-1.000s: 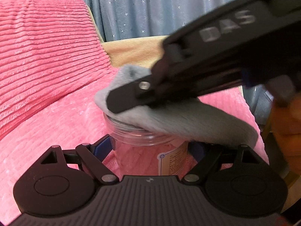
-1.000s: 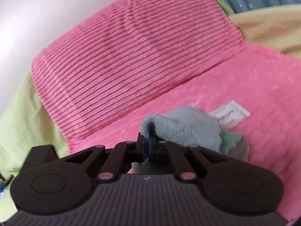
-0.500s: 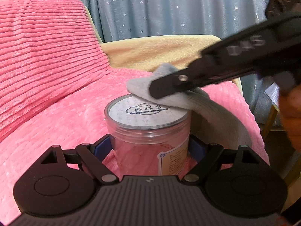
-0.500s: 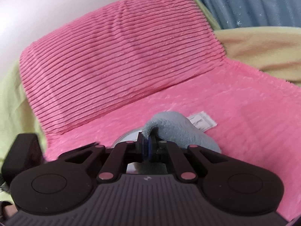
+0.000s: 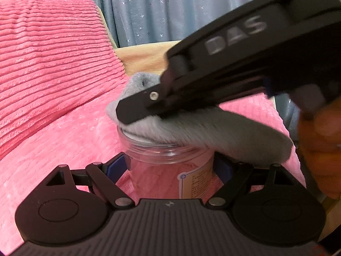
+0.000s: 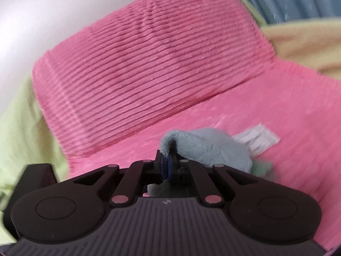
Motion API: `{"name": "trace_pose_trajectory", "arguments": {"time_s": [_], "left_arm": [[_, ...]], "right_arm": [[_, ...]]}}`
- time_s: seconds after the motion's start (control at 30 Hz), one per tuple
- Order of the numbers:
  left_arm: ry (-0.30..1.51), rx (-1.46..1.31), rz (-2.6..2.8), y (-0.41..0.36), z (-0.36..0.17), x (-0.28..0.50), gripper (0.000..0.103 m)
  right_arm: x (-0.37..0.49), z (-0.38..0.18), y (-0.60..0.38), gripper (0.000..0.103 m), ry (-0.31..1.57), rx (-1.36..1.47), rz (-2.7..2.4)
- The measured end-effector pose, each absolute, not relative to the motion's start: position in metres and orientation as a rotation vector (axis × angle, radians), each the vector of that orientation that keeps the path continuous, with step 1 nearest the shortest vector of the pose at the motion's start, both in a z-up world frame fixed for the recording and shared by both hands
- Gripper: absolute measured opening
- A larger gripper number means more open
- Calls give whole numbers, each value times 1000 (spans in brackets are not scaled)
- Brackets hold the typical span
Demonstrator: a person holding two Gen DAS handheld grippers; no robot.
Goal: Clean container
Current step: 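Hold the jar with the left gripper while the right gripper keeps rubbing the lid with the cloth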
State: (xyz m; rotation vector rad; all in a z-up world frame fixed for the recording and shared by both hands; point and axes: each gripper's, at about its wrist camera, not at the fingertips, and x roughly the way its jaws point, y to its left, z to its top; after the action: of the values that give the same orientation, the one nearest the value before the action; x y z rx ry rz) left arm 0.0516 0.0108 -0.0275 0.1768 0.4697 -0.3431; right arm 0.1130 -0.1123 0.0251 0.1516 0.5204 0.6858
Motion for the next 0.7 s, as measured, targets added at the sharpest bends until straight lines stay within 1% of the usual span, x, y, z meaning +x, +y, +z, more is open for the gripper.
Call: {"name": "trace_pose_trajectory", "arguments": {"time_s": [0.23, 0.33, 0.47, 0.7], "left_arm": [[468, 184, -349, 11, -28, 50, 85], [468, 189, -346, 10, -28, 48, 85], [469, 188, -342, 10, -27, 49, 86], [472, 177, -344, 13, -27, 51, 86]], "right_arm": [[105, 28, -121, 1, 529, 134, 660], [97, 29, -130, 1, 551, 175, 676], [94, 23, -137, 1, 602, 309, 742], [100, 23, -136, 1, 591, 306, 719]]}}
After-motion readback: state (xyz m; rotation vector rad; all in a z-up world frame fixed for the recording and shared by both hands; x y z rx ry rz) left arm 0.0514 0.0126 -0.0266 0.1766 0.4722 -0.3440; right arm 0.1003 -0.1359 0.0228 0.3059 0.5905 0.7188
